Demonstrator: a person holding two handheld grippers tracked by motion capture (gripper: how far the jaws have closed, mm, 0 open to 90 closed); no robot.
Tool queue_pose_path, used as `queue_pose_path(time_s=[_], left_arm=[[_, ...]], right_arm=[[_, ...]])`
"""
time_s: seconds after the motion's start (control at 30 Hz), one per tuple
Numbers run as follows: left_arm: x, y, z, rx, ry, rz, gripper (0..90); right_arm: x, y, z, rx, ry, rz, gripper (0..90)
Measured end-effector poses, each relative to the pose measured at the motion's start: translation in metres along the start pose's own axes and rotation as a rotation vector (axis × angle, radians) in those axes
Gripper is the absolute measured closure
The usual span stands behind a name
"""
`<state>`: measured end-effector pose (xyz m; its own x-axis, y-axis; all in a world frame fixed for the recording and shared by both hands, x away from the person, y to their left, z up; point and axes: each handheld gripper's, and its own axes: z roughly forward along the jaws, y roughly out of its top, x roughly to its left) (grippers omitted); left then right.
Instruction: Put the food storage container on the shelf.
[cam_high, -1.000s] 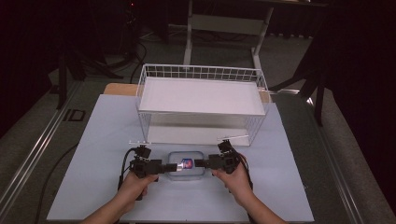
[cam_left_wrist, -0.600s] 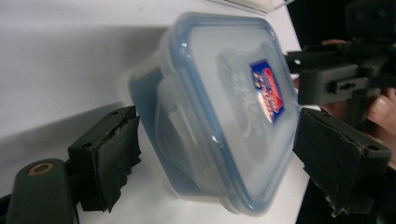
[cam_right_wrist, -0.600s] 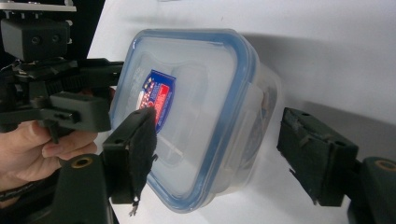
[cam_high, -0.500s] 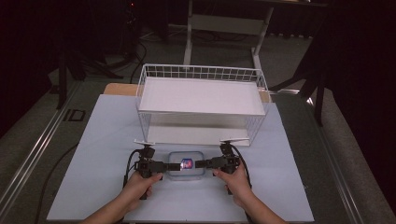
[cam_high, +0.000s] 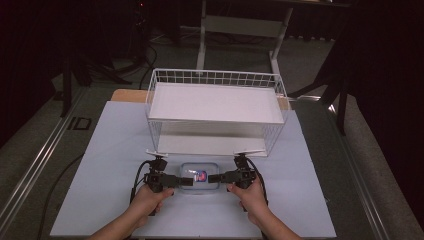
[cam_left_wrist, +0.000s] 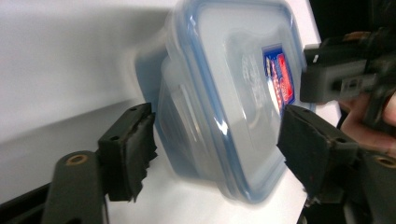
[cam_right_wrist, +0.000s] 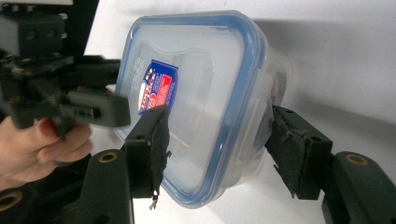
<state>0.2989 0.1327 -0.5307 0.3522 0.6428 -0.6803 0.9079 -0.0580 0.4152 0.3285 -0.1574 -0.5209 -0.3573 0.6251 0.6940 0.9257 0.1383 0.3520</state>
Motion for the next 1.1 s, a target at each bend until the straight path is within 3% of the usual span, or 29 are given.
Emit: queue_pose_path(time_s=[0.1, 0.2, 0.33, 0.4, 0.63, 0.8, 1.1], left_arm=[[-0.01, -0.007, -0.005, -0.019, 0.047, 0.057, 37.1], [-0.014, -0.012, -0.006, -0.035, 0.065, 0.079, 37.9], [-0.016, -0.019, -0.009, -0.065, 0.062, 0.054, 42.2], [-0.018, -0.021, -0.01, -0.069, 0.076, 0.078, 44.1], [-0.022, -0.025, -0.01, -0.117, 0.106, 0.083, 44.5], [-0.03, -0.015, -0.012, -0.165, 0.114, 0.117, 44.5], [-0.043, 0.023, -0.008, -0.238, 0.086, 0.185, 44.6]], right_arm=[[0.006, -0.006, -0.002, -0.029, -0.025, -0.033, 41.2], [0.008, -0.01, -0.004, -0.042, -0.027, -0.058, 42.9], [0.012, -0.015, -0.006, -0.062, -0.042, -0.078, 44.6], [0.015, -0.017, -0.007, -0.06, -0.052, -0.101, 45.0], [0.019, -0.021, -0.008, -0.096, -0.065, -0.137, 45.0], [0.021, -0.015, -0.014, -0.129, -0.069, -0.168, 44.9], [0.024, 0.009, -0.04, -0.232, -0.097, -0.214, 44.9]])
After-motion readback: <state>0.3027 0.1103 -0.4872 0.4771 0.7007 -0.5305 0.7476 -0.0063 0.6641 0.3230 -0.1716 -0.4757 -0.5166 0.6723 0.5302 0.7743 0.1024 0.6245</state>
